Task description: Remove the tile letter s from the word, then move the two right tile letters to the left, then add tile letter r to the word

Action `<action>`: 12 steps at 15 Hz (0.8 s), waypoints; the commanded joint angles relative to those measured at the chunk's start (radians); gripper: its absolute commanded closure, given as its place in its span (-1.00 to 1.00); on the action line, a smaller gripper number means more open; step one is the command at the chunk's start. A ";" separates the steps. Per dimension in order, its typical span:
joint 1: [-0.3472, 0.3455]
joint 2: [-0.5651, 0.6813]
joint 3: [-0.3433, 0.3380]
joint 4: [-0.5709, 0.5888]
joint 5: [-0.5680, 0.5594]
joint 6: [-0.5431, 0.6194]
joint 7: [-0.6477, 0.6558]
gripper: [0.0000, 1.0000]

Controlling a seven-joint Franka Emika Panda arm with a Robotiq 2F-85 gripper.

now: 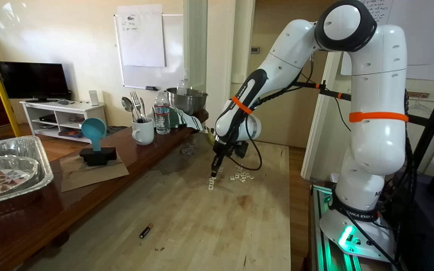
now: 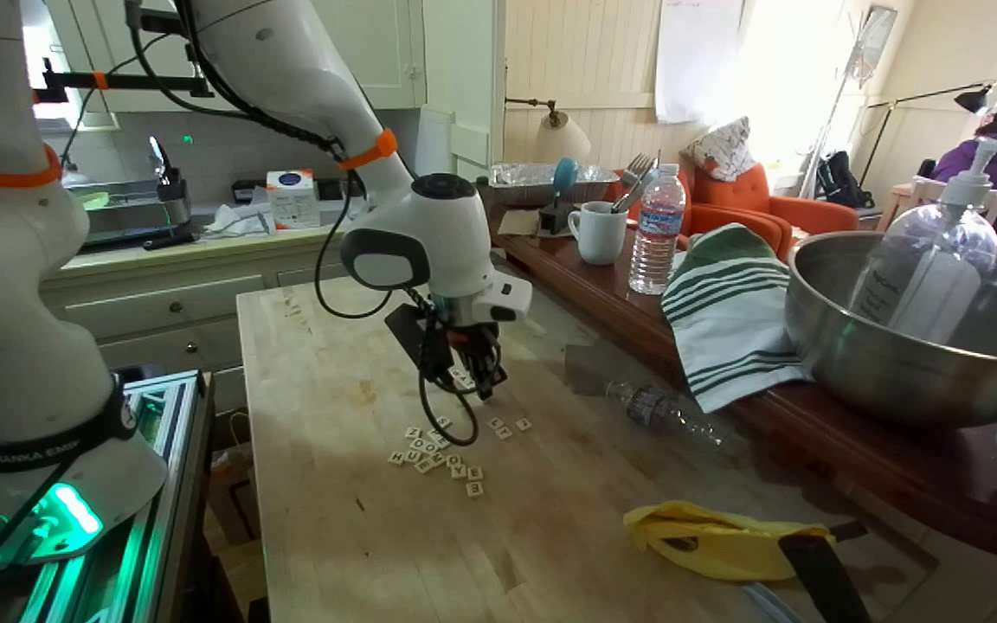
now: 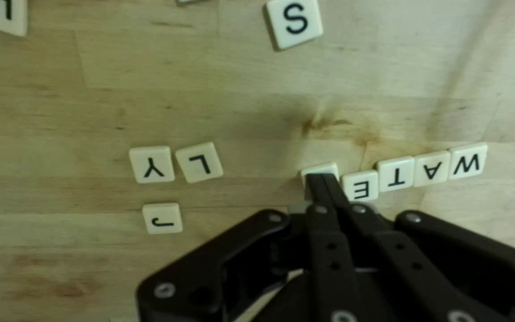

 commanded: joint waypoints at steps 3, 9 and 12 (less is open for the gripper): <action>-0.010 0.066 0.025 0.036 0.040 -0.024 -0.006 1.00; -0.007 0.069 0.023 0.037 0.035 -0.029 -0.003 1.00; -0.005 0.046 0.017 0.022 0.027 -0.029 -0.002 1.00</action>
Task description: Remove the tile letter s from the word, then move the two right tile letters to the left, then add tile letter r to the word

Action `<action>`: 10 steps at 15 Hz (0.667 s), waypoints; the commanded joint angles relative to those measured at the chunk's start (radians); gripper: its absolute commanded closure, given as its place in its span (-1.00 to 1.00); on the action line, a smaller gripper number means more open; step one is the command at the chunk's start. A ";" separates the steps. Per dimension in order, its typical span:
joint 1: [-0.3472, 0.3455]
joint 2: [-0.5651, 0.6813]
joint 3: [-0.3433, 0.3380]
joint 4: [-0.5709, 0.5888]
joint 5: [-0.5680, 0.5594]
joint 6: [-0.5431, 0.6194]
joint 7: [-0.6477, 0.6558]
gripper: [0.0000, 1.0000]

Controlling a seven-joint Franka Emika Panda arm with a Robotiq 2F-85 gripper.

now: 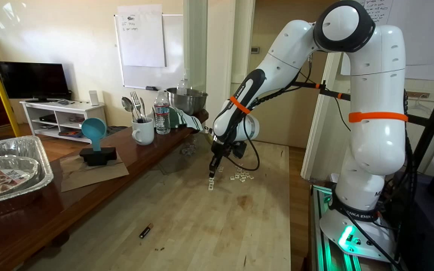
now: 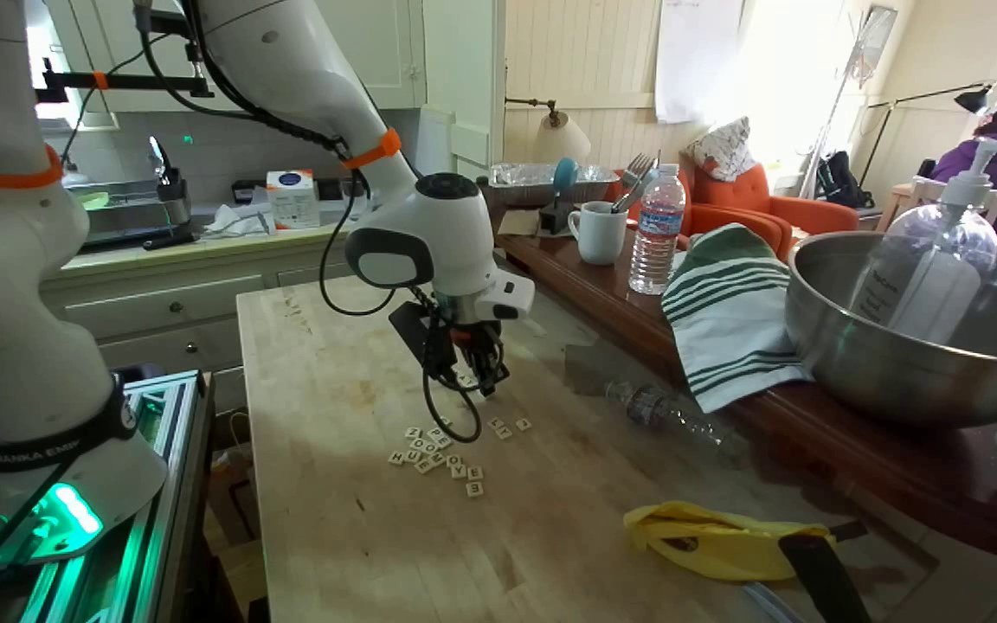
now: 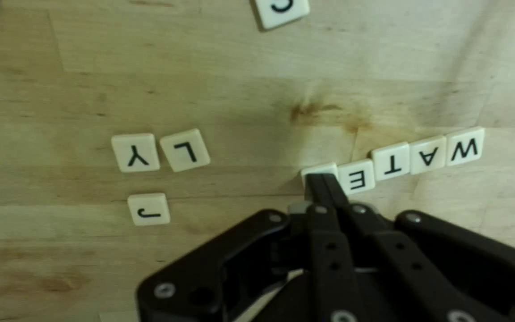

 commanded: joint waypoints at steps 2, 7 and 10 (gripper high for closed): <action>-0.009 0.018 0.010 -0.005 0.018 -0.025 -0.009 1.00; -0.009 -0.007 0.014 -0.018 0.025 -0.011 -0.012 1.00; -0.008 -0.013 0.014 -0.024 0.024 -0.004 -0.009 1.00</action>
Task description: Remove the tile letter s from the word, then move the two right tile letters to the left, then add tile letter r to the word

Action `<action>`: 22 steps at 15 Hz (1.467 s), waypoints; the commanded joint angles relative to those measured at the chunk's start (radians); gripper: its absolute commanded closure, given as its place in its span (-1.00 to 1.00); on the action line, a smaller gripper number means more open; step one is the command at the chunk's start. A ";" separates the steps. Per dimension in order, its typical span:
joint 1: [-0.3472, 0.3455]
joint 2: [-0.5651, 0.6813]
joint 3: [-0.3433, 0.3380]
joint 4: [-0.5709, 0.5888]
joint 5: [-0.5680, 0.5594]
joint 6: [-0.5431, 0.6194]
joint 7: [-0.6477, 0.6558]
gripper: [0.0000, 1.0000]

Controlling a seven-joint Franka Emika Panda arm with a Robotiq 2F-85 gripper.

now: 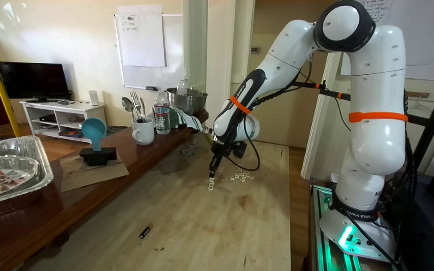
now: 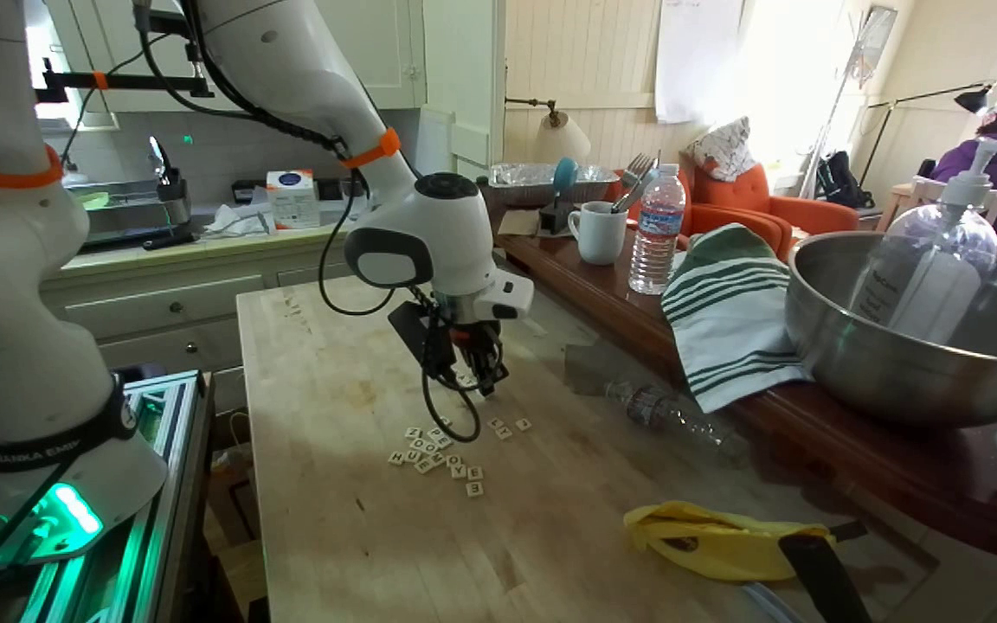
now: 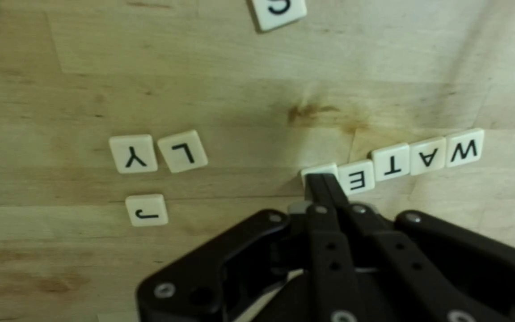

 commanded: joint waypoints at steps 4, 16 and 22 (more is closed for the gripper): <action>-0.009 -0.021 0.016 -0.028 0.028 0.000 -0.013 1.00; -0.003 -0.070 0.031 -0.065 0.026 0.017 -0.014 1.00; 0.005 -0.118 0.032 -0.100 -0.024 -0.028 -0.055 0.40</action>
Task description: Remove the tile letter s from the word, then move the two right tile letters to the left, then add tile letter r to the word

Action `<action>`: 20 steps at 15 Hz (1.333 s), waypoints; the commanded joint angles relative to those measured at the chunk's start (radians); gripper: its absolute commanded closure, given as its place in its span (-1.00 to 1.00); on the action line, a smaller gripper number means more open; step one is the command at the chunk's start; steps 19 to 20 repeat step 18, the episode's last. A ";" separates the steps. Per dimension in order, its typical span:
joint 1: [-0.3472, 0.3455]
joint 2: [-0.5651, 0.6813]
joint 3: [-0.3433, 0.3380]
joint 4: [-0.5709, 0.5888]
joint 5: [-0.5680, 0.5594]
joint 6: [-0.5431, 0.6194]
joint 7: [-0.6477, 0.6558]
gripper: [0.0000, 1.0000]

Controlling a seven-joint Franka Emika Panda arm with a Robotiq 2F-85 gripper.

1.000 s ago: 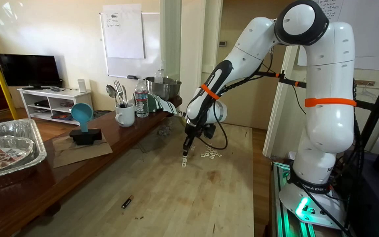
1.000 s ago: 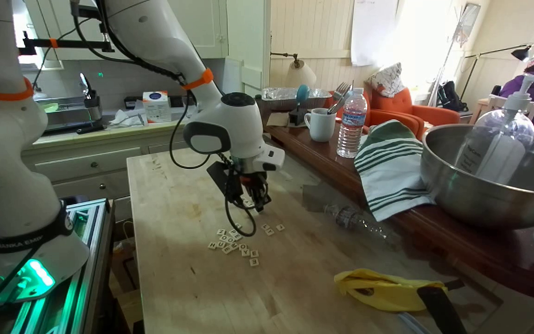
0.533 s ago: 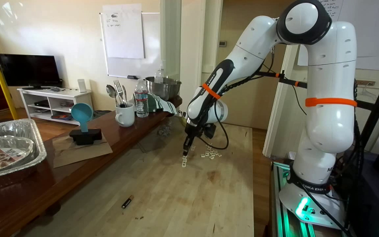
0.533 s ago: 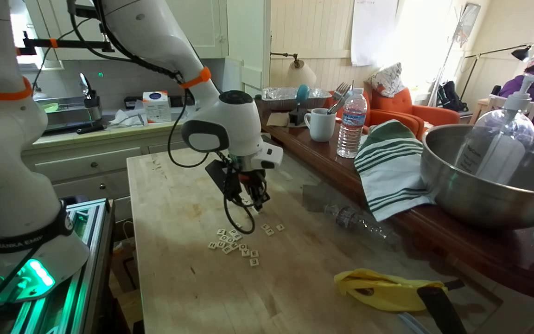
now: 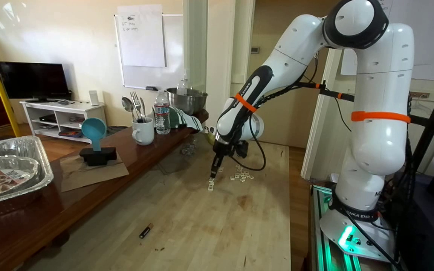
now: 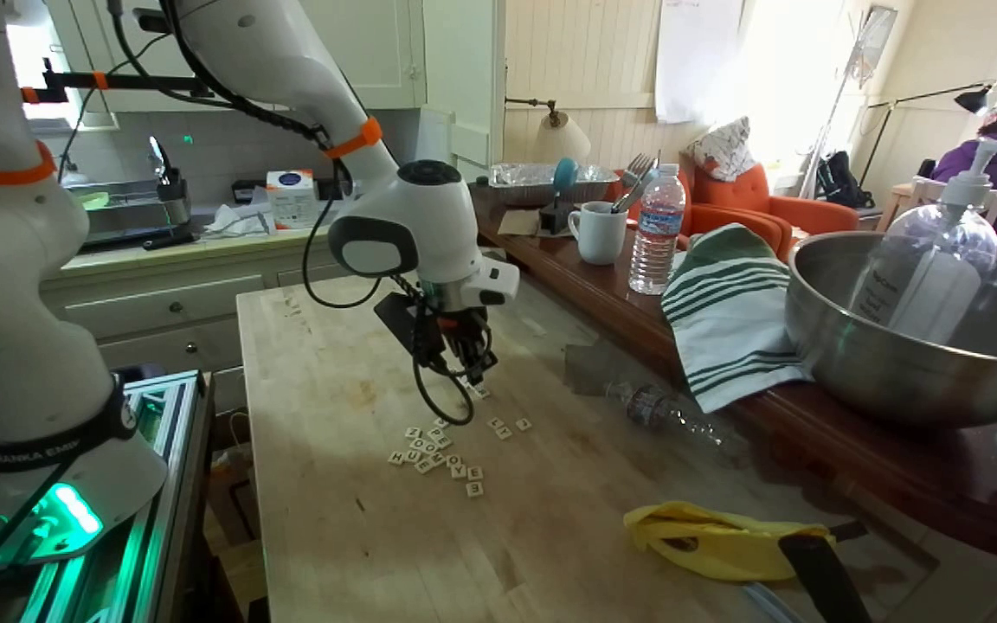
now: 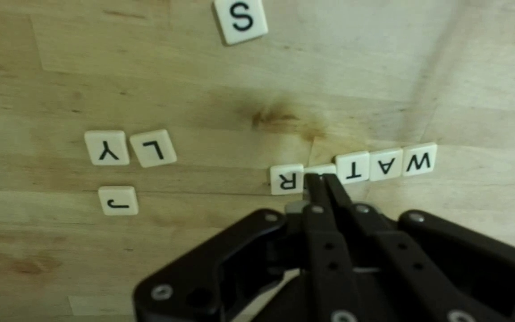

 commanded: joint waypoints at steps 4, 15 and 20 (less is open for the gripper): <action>0.020 -0.079 -0.006 -0.069 -0.074 -0.023 -0.030 -0.19; 0.044 -0.092 -0.014 -0.073 -0.196 -0.068 -0.003 -1.00; 0.046 -0.071 -0.013 -0.068 -0.180 -0.030 -0.016 -1.00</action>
